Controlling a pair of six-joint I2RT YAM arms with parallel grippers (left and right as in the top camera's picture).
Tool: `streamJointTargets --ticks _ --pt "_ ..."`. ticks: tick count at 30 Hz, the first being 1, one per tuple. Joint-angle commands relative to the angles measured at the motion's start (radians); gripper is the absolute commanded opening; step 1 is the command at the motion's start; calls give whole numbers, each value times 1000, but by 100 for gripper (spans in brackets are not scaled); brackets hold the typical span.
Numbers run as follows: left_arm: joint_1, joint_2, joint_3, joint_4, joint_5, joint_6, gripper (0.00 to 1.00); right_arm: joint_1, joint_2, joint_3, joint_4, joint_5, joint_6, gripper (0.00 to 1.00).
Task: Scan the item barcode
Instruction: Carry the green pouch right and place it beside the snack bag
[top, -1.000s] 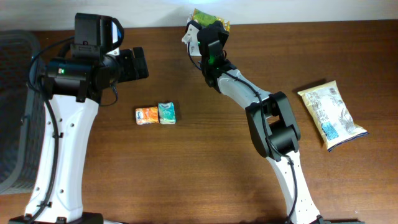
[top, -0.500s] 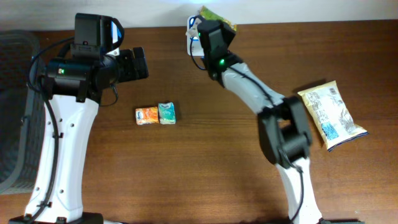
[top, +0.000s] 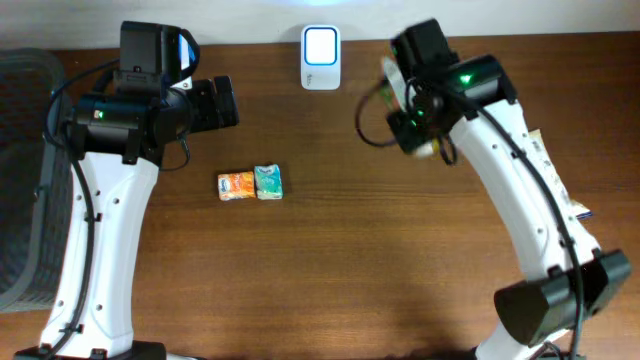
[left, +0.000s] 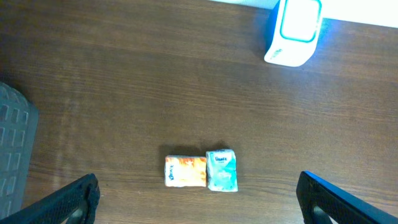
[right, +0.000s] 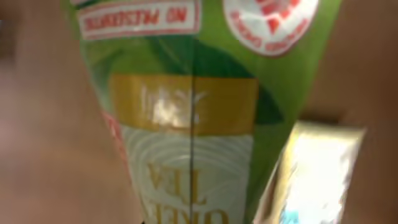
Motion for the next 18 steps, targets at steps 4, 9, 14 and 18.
streamJointTargets --ticks 4,9,14,18 --pt "1 -12 4 2 -8 13 99 -146 15 -262 0 -90 56 4" --pt "1 -12 4 2 -8 13 99 -275 15 -485 146 -89 27 4" --pt "1 -12 4 2 -8 13 99 -405 16 -612 330 -90 -14 4" --pt "1 -12 4 2 -8 13 99 -461 19 -617 378 -89 -26 47"
